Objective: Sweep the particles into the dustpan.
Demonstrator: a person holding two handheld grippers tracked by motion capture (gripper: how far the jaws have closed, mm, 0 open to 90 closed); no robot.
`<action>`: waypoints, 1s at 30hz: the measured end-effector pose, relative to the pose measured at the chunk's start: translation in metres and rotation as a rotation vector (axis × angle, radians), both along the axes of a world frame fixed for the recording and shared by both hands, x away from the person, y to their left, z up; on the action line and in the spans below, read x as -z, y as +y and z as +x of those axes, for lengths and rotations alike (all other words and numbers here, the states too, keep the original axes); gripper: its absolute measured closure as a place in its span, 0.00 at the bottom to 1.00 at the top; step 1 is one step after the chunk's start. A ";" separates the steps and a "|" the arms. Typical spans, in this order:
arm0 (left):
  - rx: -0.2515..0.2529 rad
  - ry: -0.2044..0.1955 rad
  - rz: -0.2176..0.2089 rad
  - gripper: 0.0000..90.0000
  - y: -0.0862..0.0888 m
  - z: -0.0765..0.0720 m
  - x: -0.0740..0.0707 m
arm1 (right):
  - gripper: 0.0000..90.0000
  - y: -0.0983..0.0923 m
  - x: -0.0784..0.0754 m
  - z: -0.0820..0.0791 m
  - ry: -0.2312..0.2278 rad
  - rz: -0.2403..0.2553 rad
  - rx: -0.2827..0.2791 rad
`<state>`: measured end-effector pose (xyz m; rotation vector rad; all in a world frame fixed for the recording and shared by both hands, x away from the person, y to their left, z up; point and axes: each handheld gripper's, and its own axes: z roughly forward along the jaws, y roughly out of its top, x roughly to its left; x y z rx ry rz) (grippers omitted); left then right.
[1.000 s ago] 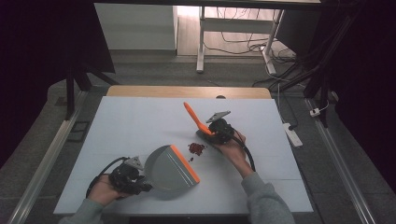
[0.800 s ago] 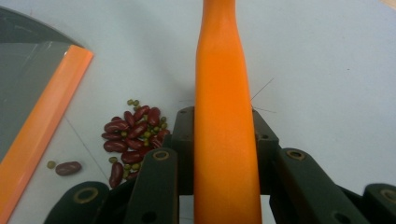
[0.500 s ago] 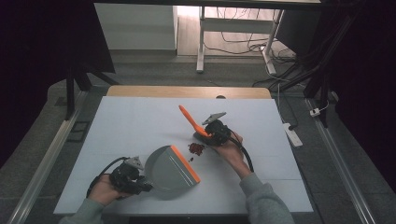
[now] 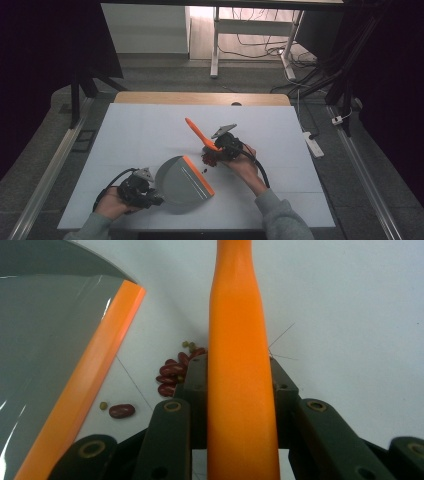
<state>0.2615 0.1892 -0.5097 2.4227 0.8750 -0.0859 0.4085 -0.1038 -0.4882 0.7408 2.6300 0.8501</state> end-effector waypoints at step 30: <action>-0.004 -0.001 0.000 0.69 -0.001 0.000 0.001 | 0.79 0.025 0.004 -0.028 0.017 0.045 -0.059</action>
